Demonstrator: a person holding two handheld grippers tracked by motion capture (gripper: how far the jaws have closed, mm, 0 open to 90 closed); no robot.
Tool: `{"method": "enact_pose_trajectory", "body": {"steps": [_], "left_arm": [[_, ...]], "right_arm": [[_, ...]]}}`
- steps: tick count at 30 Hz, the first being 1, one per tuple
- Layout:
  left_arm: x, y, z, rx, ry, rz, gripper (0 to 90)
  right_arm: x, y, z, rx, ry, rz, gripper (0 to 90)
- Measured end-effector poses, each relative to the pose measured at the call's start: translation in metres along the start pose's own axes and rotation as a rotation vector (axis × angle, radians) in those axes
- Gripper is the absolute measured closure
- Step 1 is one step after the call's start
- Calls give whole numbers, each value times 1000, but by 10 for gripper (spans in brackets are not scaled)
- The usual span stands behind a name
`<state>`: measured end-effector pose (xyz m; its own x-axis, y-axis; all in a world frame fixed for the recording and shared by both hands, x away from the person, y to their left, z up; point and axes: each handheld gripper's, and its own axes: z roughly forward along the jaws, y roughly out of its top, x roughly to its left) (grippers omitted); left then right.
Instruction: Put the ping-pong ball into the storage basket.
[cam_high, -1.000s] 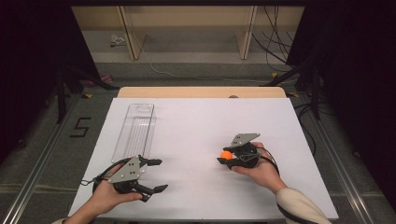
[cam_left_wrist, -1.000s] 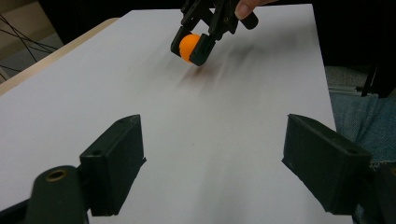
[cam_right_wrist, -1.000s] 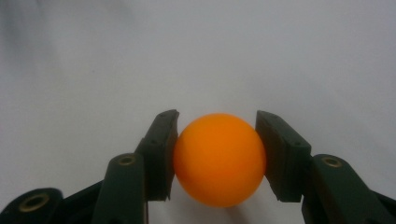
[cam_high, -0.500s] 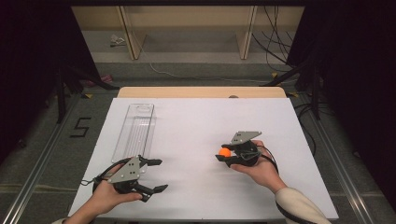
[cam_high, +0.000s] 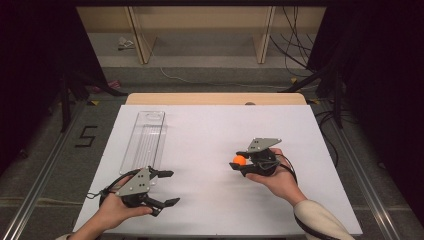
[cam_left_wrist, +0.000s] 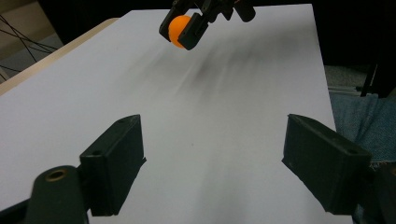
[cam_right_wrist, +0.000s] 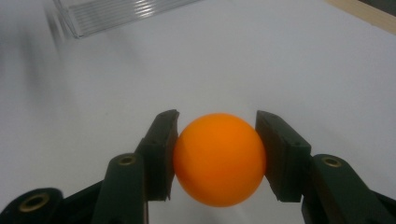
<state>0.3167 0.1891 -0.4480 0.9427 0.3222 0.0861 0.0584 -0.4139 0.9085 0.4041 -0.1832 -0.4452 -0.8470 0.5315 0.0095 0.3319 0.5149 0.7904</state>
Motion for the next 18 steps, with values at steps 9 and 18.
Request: {"method": "enact_pose_trajectory", "body": {"steps": [9, 18], "left_arm": [[0, 0, 0, 0, -1, 2, 199], [0, 0, 0, 0, -1, 1, 199]], "right_arm": [[0, 6, 0, -25, -1, 0, 513], [-1, 11, 1, -44, -3, 6, 513]]}}
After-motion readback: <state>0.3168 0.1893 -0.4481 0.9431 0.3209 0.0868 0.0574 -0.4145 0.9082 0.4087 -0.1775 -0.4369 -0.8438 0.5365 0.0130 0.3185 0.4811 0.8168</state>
